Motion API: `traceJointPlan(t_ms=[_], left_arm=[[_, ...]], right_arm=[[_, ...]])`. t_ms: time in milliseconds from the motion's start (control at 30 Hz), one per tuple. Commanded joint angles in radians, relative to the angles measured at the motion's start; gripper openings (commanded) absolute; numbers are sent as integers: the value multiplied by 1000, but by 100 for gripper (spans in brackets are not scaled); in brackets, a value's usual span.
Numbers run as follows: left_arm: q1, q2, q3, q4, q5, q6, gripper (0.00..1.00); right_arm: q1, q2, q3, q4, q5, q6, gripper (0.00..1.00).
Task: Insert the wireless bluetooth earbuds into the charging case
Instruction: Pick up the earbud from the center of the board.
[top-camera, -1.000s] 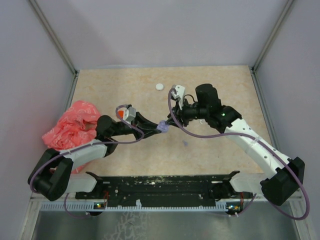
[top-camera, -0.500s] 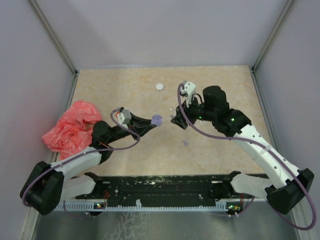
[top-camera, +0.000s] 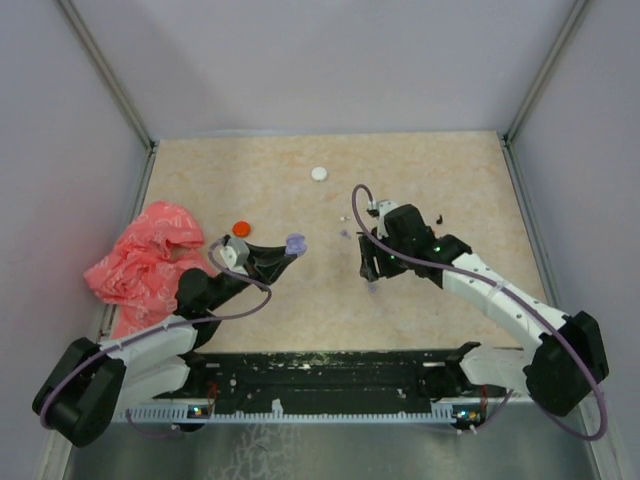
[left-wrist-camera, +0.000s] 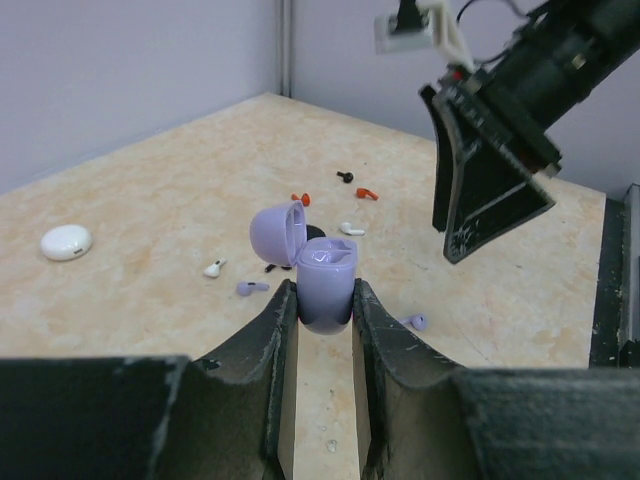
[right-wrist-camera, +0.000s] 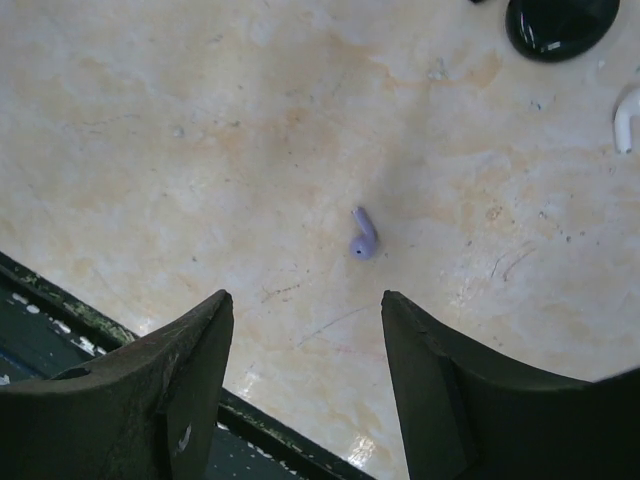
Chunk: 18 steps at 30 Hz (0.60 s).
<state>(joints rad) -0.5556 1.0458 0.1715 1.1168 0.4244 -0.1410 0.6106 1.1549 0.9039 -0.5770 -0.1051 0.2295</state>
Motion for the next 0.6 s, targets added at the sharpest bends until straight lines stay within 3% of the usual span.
traceJointPlan(t_ms=[0,433,567], left_arm=[[-6,-78,-31,-33,-32,40,0],[-4,-44,-21,-62,-24,67,0],[-4,-31,-16,-63,-13,70,0]], right_arm=[[6,42,-52,81,91,96,61],[91,228,-110,188,270,168,60],[121,291,-94,177,305,174,56]])
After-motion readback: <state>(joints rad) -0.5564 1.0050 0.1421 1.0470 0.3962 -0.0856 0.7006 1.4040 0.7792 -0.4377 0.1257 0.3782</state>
